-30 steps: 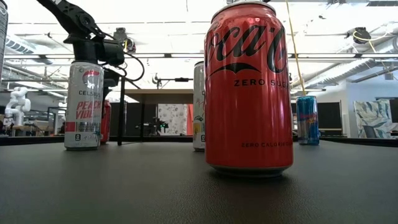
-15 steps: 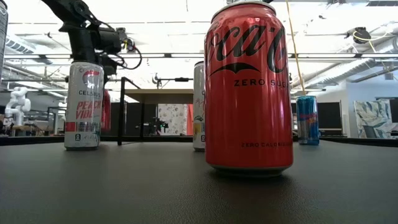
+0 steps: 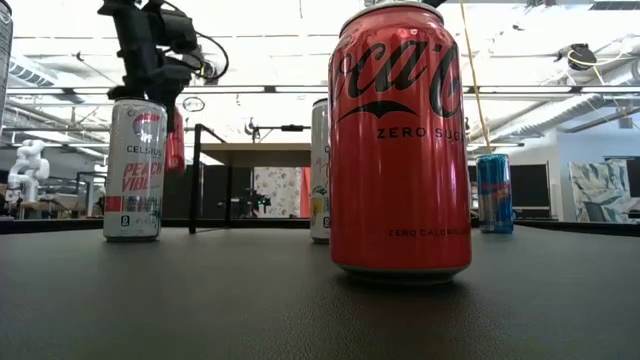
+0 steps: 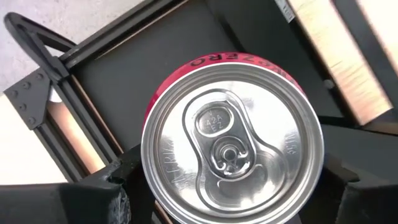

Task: Place canned beverage on shelf
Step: Put the top red soda can on the shelf

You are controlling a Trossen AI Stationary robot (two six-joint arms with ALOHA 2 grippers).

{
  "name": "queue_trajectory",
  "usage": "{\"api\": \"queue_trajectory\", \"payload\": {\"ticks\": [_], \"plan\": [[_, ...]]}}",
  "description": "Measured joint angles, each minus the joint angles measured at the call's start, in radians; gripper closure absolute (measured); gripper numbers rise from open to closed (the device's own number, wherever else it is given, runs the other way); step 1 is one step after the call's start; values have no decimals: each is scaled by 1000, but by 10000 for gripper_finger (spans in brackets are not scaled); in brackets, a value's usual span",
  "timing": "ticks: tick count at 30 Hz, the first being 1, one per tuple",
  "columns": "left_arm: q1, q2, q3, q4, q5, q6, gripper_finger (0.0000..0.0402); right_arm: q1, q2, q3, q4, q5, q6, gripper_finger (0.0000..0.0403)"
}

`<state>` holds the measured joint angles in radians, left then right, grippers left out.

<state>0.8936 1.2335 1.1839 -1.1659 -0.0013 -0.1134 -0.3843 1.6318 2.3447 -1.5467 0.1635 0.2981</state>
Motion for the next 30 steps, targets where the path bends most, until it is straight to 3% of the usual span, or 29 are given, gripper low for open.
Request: {"api": "queue_trajectory", "payload": {"ticks": [17,30], "plan": [[-2,11,248,-107,-1,-91,125,0,0,0,0,1,0,99],[-2,124,400,-110,-2,-92,125,0,0,0,0,1,-13,99]]}}
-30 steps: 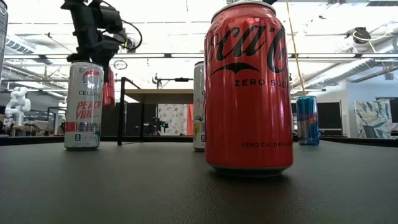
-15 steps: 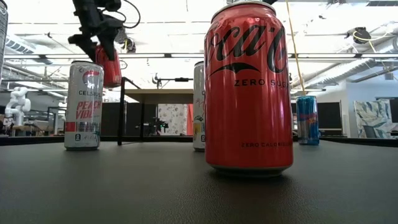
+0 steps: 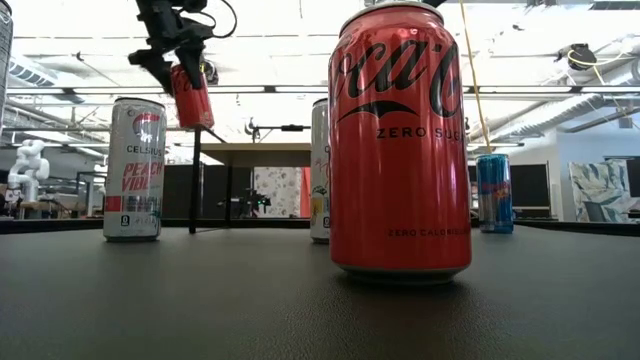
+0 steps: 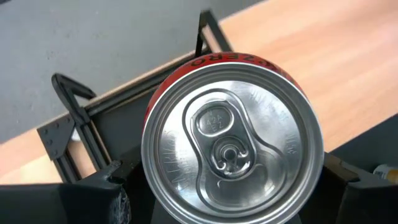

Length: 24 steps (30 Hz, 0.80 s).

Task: Place canned beverage on shelf
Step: Put the top red soda can on the shelf

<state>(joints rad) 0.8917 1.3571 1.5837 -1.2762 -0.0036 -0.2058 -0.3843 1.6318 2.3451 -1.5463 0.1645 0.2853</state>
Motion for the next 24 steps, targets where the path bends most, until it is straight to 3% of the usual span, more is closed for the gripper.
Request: {"api": "queue_trajectory", "payload": {"ticks": [24], "plan": [[-56,237,301,-102,-1,-1,125,0,0,0,0,0,-18,99]]}}
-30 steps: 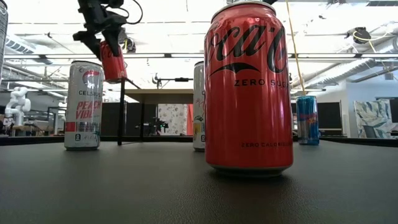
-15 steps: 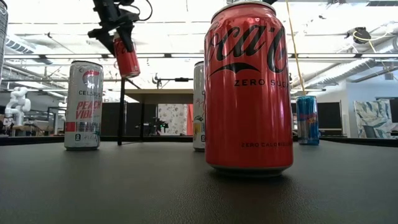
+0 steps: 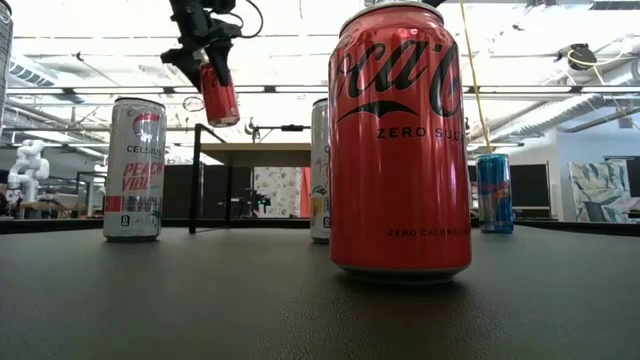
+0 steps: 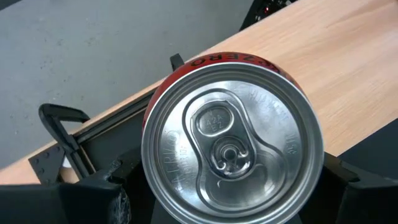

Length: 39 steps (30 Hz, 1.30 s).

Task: Place canned beverage on shelf
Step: Put the top red soda can on the shelf

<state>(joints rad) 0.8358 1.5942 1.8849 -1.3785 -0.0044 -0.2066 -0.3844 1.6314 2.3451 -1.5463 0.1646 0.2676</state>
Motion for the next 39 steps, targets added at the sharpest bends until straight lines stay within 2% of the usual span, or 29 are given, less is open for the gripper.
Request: {"api": "queue_trajectory", "payload": {"ticks": [20,27,39], "plan": [[-48,15,2,79,1,1,122,0,0,0,0,0,0,99],[-68,18,2,85,13,-51,120,0,0,0,0,0,0,99],[-108,109,3,109,6,-73,119,0,0,0,0,0,8,99]]}}
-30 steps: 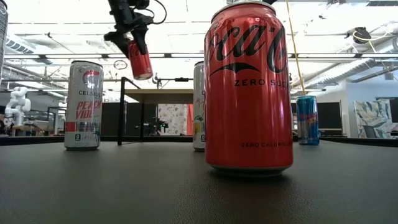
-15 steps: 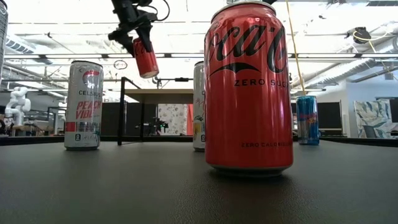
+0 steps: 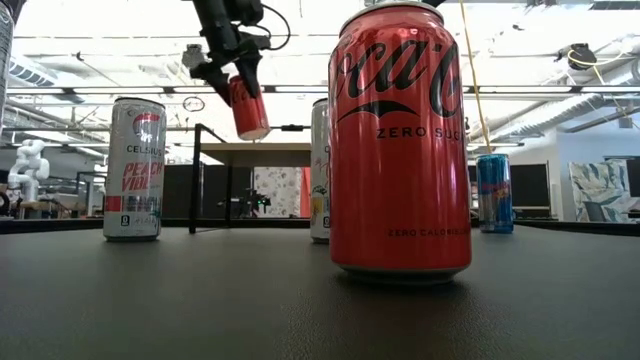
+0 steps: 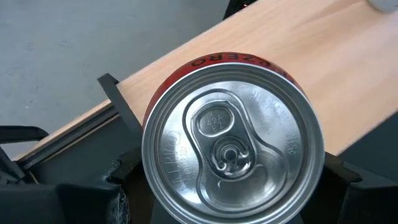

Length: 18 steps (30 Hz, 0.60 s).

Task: Place canned beverage on shelf
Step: Put the top red soda can on the shelf

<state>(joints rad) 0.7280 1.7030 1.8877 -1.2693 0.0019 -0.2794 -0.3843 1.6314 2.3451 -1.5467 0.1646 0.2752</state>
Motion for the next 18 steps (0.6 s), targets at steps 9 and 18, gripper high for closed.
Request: {"api": "queue_trajectory", "payload": {"ticks": [9,18], "plan": [[-4,9,0,5,-49,-4,119,0,0,0,0,0,-7,99],[-4,30,0,-14,-53,-22,119,0,0,0,-14,0,-7,99]]}}
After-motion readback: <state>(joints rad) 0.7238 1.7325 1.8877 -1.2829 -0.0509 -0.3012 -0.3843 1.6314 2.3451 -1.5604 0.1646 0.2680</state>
